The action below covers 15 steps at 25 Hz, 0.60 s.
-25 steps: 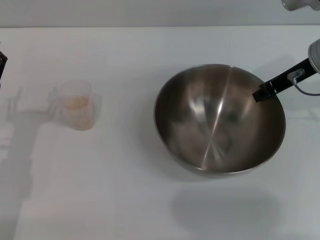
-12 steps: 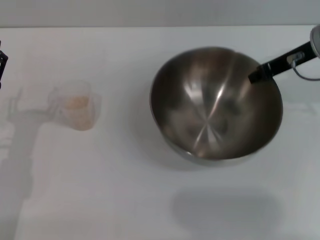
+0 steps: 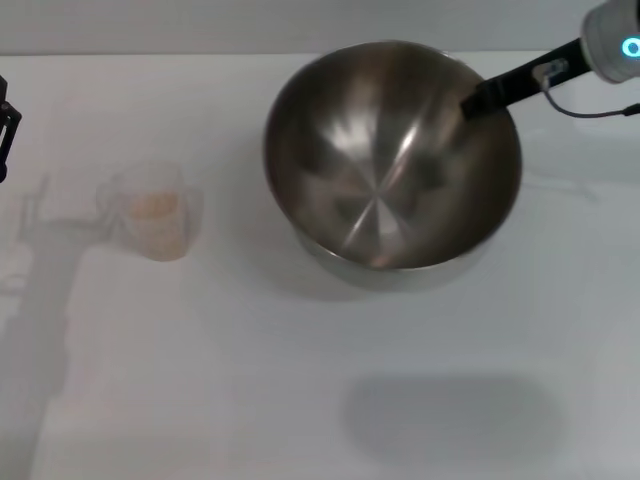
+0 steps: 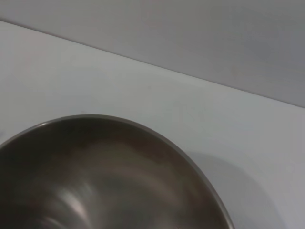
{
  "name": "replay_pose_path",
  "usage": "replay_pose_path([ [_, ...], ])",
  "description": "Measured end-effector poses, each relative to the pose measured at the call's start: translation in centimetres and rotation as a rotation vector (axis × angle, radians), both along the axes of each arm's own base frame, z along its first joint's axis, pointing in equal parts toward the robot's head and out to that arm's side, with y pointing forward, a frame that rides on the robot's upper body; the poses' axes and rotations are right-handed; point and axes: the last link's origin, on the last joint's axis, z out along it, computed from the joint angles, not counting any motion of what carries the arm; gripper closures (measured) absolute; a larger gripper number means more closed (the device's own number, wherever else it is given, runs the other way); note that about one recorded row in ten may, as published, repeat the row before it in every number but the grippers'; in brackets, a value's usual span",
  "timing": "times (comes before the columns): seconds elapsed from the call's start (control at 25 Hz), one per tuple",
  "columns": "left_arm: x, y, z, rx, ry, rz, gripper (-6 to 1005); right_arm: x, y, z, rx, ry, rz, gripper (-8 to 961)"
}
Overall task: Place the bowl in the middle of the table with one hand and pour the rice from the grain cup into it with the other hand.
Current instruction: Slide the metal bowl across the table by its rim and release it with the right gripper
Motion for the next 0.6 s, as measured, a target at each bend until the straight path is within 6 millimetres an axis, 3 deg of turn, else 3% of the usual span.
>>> replay_pose_path([
  [0.6, 0.1, 0.1, 0.0, -0.003, 0.001, -0.003, 134, -1.2, 0.4, -4.1, -0.084, -0.031, 0.011, 943],
])
